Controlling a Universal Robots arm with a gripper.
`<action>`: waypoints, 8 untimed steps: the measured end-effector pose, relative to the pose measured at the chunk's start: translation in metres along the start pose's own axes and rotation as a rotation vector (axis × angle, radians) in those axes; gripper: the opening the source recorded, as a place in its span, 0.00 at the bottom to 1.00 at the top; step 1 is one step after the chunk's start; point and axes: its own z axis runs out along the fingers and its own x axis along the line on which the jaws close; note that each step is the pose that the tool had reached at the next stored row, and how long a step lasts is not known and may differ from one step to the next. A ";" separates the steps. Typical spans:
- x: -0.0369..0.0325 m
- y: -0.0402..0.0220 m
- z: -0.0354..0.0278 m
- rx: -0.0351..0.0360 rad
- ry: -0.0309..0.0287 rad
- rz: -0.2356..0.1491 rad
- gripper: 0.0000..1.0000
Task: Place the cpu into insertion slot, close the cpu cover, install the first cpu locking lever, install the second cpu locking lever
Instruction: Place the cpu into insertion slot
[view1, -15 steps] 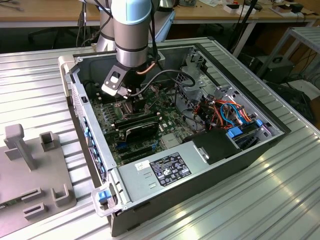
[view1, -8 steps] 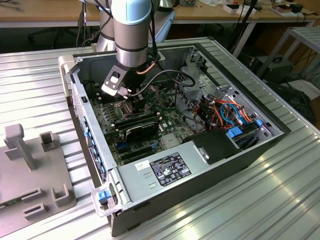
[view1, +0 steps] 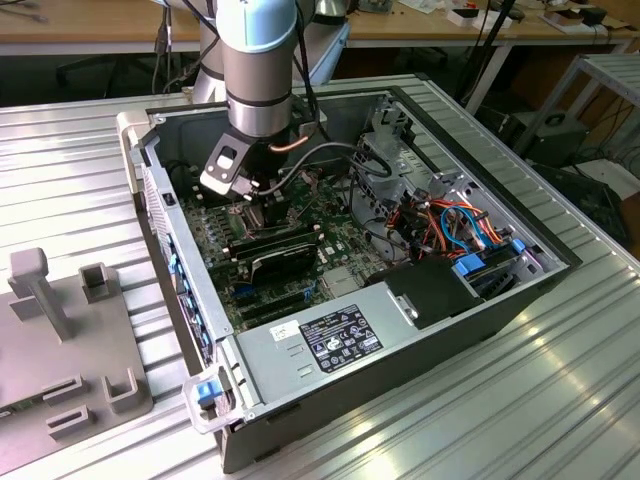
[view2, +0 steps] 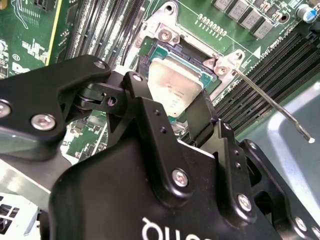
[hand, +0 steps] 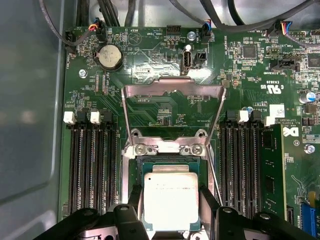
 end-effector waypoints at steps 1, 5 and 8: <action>0.0000 0.0000 0.0000 0.0002 -0.0002 0.000 0.55; 0.0000 0.0008 0.0003 0.0000 0.0000 0.000 0.55; 0.0002 0.0009 0.0010 -0.0001 0.0000 0.001 0.55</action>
